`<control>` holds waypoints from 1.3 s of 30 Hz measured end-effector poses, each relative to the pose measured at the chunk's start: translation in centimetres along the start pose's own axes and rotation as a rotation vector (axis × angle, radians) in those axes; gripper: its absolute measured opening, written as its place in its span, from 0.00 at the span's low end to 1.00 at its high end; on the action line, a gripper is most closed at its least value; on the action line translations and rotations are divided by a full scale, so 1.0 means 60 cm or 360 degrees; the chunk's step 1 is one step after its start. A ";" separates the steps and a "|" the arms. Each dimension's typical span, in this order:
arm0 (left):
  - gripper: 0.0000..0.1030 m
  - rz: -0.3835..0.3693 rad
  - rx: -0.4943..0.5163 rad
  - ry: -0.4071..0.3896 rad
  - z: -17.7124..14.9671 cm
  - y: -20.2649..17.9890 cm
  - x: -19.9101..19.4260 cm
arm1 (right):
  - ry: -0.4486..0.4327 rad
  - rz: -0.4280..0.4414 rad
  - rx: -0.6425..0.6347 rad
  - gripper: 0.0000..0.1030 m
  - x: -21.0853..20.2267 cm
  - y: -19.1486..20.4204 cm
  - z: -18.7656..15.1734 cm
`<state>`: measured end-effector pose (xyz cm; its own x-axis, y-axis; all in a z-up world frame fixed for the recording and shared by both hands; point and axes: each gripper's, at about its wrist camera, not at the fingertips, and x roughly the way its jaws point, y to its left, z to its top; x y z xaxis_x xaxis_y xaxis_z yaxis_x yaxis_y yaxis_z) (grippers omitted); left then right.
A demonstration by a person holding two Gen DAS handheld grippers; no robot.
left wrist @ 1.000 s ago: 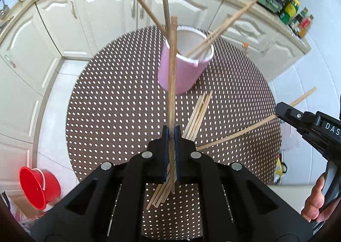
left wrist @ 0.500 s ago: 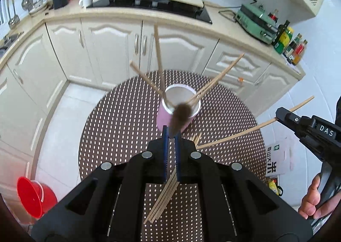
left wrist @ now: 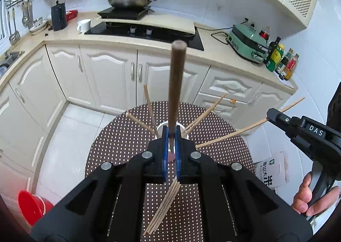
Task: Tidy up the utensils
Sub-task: 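Lift both held chopsticks upright and carry them above the pink cup, then lower the chopsticks into the pink cup and open both grippers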
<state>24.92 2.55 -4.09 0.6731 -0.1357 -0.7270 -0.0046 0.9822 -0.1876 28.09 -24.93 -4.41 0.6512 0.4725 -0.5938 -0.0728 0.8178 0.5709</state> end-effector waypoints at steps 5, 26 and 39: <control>0.06 0.0010 0.0018 -0.0009 0.016 -0.011 0.011 | 0.0013 0.0004 -0.0039 0.04 0.020 0.007 0.011; 0.06 -0.0039 -0.0088 0.0098 0.059 0.016 0.105 | 0.0302 -0.0090 -0.0033 0.04 0.171 -0.010 -0.005; 0.06 0.0025 -0.0062 0.0187 0.052 0.009 0.141 | 0.0454 -0.0114 -0.0096 0.04 0.225 -0.008 -0.018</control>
<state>32.90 2.37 -8.27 0.5813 -0.1367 -0.8022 -0.0449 0.9789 -0.1993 36.08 -18.61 -13.33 0.4187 0.4792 -0.7714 -0.0849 0.8664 0.4922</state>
